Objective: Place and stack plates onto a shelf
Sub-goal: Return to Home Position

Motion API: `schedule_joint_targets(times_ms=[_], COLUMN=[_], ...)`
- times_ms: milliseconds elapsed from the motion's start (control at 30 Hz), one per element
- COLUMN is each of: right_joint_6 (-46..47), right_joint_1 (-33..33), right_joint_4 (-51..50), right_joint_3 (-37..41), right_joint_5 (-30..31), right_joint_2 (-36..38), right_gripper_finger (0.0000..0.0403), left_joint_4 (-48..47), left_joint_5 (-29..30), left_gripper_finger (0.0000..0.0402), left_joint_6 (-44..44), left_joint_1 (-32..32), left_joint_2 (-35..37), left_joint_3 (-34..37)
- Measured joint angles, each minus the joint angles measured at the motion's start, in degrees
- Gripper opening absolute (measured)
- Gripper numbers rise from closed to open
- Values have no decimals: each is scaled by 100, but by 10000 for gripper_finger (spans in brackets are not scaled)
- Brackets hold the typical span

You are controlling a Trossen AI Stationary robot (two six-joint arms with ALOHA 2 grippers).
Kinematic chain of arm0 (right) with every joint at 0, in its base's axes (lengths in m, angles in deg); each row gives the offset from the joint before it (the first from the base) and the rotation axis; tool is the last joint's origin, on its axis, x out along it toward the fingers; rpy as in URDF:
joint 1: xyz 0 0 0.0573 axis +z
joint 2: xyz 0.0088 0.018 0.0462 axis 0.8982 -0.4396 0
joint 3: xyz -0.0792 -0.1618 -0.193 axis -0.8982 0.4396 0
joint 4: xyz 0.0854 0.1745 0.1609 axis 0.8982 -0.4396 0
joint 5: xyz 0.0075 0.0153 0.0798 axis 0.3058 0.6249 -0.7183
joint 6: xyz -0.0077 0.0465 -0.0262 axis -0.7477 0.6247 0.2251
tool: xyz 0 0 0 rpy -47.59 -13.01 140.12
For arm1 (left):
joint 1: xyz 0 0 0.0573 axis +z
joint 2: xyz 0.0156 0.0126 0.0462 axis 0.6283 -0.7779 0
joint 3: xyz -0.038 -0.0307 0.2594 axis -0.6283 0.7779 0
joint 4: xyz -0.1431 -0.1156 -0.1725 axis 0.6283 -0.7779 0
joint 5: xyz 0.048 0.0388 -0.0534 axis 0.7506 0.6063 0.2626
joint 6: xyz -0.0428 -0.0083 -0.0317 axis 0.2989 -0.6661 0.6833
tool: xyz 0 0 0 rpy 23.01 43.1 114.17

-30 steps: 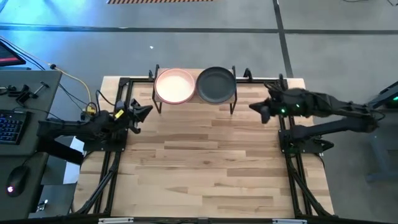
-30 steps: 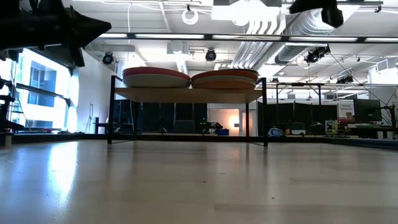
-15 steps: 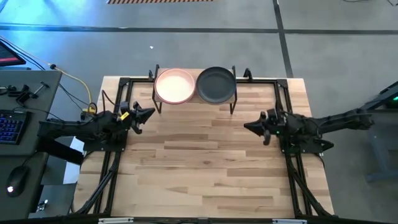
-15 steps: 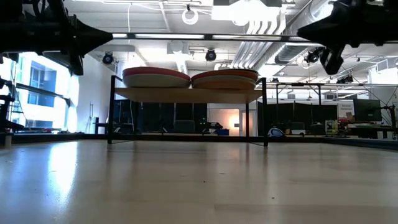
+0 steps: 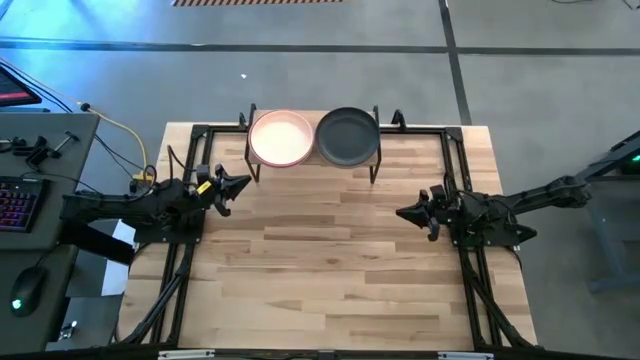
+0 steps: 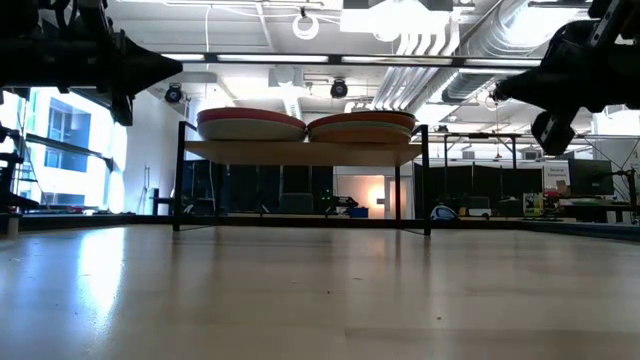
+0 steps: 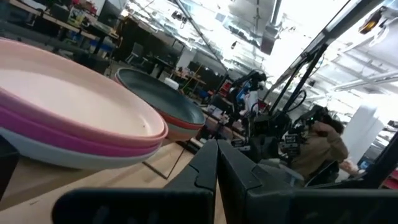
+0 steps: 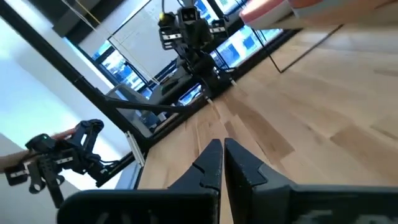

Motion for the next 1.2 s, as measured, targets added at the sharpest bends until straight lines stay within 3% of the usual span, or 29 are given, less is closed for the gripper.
schedule_joint_targets(times_ms=[100, 233, 467, 633, 1200], right_joint_6=[10, -33, -58, 13, 13], right_joint_1=[0, 28, -56, -152, -201], right_joint_4=[-119, -201, -1008, -312, -818], right_joint_3=[-6, 21, 47, 47, 49], right_joint_5=[-4, -1, -159, -132, -142], right_joint_2=[-1, 137, 1508, 1495, 1387], right_gripper_finger=[0, 0, 0, 0, 0], left_joint_4=[-148, -1153, -2014, -2040, -2039], left_joint_5=[5, -24, -121, -264, -313], left_gripper_finger=[1, 1, 1, 1, 1], left_joint_6=[-2, 3, -118, -308, -304], left_joint_1=[-21, -102, -143, -264, -396], left_joint_2=[122, 1299, 1245, 1261, 1196], left_joint_3=[0, -8, 1, 2, 2])
